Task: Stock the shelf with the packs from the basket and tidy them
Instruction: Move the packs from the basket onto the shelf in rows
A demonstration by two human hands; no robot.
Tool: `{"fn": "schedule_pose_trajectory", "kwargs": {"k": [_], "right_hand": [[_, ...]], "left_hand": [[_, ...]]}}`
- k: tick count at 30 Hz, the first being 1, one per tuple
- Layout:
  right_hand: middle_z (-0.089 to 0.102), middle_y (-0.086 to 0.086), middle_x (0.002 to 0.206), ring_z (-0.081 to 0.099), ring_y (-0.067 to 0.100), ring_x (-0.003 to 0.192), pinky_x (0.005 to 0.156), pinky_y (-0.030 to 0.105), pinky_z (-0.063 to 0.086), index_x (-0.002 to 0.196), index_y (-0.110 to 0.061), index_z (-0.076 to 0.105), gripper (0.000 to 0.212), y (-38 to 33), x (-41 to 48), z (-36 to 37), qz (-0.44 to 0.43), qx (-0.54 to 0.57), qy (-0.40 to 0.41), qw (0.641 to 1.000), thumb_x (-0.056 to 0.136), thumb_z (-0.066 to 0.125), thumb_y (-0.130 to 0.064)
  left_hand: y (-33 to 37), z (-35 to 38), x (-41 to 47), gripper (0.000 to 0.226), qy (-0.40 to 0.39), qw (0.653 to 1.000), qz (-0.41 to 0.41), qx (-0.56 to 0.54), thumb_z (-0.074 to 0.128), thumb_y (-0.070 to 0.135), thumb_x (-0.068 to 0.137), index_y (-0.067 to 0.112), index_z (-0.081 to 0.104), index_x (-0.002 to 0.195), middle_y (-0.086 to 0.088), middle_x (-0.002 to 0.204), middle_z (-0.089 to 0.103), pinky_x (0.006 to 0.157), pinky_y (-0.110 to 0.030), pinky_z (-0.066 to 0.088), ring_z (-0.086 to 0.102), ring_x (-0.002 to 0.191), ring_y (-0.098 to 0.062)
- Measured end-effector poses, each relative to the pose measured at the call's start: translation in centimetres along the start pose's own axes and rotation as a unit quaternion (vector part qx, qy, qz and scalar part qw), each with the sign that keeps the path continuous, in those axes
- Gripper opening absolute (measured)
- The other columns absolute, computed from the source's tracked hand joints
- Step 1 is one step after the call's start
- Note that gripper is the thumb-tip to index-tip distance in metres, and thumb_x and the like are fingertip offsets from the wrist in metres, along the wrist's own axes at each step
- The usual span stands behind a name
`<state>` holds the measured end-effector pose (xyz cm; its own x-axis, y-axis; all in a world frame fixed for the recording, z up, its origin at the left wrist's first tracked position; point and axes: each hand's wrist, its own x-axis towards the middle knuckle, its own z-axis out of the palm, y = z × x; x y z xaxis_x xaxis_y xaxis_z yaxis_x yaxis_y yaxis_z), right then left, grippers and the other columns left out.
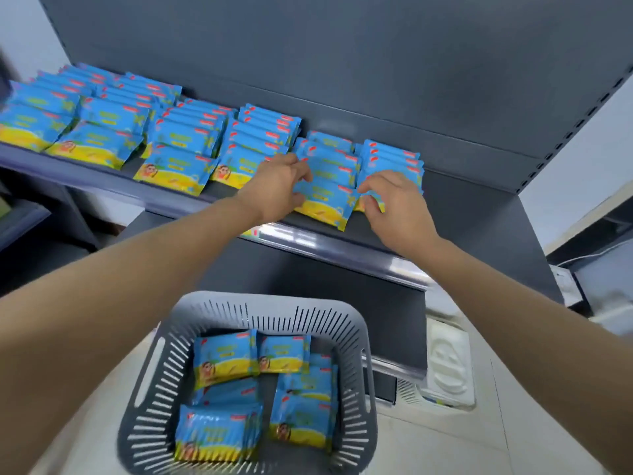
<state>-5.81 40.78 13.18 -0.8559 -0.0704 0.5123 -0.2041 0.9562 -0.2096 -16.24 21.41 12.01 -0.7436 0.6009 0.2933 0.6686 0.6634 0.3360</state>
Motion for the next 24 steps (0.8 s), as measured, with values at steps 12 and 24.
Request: {"fn": "schedule_pose_trajectory", "kwargs": {"k": [12, 24], "right_hand": [[0.061, 0.014, 0.110, 0.057, 0.035, 0.101, 0.085, 0.041, 0.045, 0.108, -0.005, 0.064, 0.026, -8.7, -13.2, 11.7, -0.014, 0.025, -0.259, 0.965, 0.088, 0.048, -0.009], [0.052, 0.016, 0.131, 0.056, 0.028, 0.102, 0.083, 0.037, 0.049, 0.134, -0.005, 0.044, 0.047, -9.4, -21.2, 18.3, 0.076, -0.047, -0.639, 0.764, 0.092, 0.058, -0.020]], "left_hand": [[-5.8, 7.2, -21.2, 0.037, -0.390, 0.908, -0.148, -0.024, 0.069, 0.025, 0.081, 0.016, 0.059, 0.116, -0.004, 0.118, 0.059, 0.089, -0.028, 0.042, 0.056, 0.107, -0.023], [-7.0, 14.2, -28.2, 0.036, -0.559, 0.818, -0.131, 0.028, 0.078, 0.017, 0.073, 0.003, 0.057, 0.099, -0.012, 0.098, 0.056, 0.075, -0.033, 0.042, 0.051, 0.087, -0.026]]}}
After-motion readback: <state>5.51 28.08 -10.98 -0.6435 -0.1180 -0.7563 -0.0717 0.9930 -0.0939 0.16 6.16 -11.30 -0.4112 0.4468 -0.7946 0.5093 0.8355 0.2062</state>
